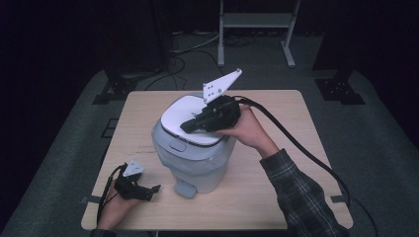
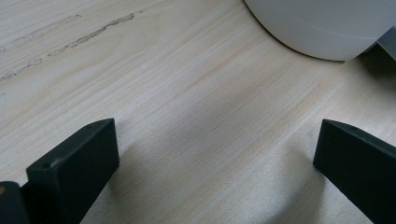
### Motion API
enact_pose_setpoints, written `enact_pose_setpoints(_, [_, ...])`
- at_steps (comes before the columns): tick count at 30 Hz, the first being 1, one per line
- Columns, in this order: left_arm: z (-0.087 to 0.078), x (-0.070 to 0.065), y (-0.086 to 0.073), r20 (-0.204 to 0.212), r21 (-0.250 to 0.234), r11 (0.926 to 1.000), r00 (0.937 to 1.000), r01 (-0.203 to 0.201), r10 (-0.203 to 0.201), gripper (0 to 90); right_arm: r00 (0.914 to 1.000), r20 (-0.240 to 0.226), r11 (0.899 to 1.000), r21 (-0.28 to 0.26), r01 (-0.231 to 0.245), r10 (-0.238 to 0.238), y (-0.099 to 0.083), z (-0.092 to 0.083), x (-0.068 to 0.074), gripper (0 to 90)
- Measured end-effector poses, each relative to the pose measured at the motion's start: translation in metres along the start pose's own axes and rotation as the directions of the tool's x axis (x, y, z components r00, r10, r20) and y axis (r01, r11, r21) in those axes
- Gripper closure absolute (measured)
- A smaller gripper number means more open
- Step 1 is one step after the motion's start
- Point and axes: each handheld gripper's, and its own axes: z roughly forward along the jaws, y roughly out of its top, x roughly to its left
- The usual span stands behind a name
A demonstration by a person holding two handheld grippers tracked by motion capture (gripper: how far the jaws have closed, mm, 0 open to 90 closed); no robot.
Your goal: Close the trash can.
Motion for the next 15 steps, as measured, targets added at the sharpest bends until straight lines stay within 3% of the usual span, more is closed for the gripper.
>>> enact_pose_setpoints(15, [0.0000,0.0000,0.0000,0.000,0.000,1.0000,1.0000,0.000,0.000,0.0,0.9998,0.008,0.998,0.055,0.019,-0.019,-0.0010,0.0048,0.0065,90.0])
